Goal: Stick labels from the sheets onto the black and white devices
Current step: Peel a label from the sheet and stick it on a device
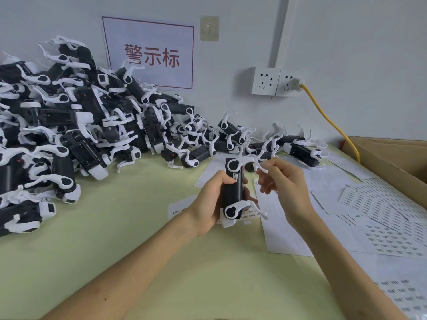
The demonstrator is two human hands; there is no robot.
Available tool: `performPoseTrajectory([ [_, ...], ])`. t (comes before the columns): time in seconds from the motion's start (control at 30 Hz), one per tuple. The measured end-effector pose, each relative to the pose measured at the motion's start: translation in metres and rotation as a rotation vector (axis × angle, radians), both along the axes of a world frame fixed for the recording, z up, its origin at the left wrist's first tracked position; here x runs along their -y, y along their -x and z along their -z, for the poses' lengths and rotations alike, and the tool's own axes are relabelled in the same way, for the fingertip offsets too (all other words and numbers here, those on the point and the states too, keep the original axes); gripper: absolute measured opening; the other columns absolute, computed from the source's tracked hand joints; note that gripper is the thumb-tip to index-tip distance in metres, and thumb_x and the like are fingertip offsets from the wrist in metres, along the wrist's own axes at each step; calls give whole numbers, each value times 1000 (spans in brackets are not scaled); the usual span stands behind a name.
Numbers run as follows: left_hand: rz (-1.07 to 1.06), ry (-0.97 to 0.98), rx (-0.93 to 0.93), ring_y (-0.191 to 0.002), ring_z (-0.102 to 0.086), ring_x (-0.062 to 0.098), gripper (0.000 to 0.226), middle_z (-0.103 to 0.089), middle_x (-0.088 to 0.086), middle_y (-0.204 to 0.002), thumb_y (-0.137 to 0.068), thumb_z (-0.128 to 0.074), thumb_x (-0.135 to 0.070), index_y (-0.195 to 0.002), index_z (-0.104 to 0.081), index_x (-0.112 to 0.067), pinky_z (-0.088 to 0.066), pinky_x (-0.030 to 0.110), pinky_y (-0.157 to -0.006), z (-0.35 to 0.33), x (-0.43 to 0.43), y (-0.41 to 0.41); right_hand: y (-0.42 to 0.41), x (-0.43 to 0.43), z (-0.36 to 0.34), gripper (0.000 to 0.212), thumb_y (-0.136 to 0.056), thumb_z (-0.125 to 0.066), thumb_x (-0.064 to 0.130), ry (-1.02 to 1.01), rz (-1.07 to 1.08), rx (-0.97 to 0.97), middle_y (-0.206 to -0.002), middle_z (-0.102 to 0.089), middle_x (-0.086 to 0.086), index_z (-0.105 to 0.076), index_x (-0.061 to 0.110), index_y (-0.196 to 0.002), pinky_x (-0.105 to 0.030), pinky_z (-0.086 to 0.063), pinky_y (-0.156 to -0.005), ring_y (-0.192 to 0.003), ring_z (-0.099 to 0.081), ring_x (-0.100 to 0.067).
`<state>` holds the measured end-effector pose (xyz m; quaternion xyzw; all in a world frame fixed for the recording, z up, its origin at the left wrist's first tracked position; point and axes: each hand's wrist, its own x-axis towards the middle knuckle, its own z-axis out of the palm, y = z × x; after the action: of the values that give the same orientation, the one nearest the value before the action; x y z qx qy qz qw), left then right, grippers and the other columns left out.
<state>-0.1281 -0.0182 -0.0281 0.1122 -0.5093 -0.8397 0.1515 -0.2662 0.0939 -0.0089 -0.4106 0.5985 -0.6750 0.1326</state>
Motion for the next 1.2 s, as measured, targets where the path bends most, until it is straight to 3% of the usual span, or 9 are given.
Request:
performPoseTrajectory([
  [0.27, -43, 50, 3, -87, -56, 28, 36, -64, 10, -83, -77, -53, -40, -95, -65, -11, -42, 42, -89, 0, -2, 0, -1, 0, -1, 23, -86, -56, 24, 6, -13, 0, -64, -64, -5, -68, 8, -75, -22, -44, -53, -54, -56, -14],
  [0.37, -62, 53, 2, -79, -58, 25, 37, -63, 9, -80, -76, -54, -42, -93, -65, -12, -43, 38, -76, -1, -1, 1, -2, 0, -1, 22, -86, -57, 25, 7, -17, 5, -64, -64, -5, -68, 10, -74, -22, -44, -53, -54, -56, -15],
  [0.5, -80, 56, 12, -97, -48, 34, 39, -60, 9, -80, -76, -55, -43, -96, -63, -11, -42, 36, -75, 0, -1, 3, -2, 0, -2, 23, -86, -57, 25, 3, -12, 2, -65, -65, -5, -68, 10, -74, -24, -44, -54, -55, -56, -15],
  [0.67, -81, 104, 39, -73, -59, 19, 37, -63, 3, -78, -74, -57, -48, -91, -66, -16, -44, 32, -69, 0, -1, 3, -2, 0, -1, 24, -91, -56, 21, -4, -10, -13, -65, -65, -5, -69, 15, -71, -26, -44, -55, -55, -56, -15],
  [0.77, -77, 117, 34, -74, -58, 20, 40, -63, 2, -77, -72, -60, -50, -92, -66, -17, -44, 31, -68, -1, -2, 2, -2, 0, -2, 23, -87, -56, 25, -7, -10, -5, -64, -64, -5, -69, 14, -72, -25, -44, -55, -55, -56, -15],
  [0.93, -67, 131, 8, -96, -46, 33, 50, -60, 5, -76, -64, -64, -55, -94, -62, -15, -38, 38, -74, -1, -1, 3, -1, 0, -1, 23, -87, -56, 24, -11, -11, -14, -65, -64, -5, -68, 9, -75, -25, -44, -55, -56, -56, -15],
  [1.2, -22, 134, 9, -79, -55, 28, 35, -63, 8, -78, -73, -55, -40, -95, -60, -13, -43, 40, -80, -1, -2, 0, 4, 1, 2, 23, -96, -57, 13, -7, 3, -33, -65, -65, -5, -64, -5, -83, -25, -46, -56, -56, -56, -13],
])
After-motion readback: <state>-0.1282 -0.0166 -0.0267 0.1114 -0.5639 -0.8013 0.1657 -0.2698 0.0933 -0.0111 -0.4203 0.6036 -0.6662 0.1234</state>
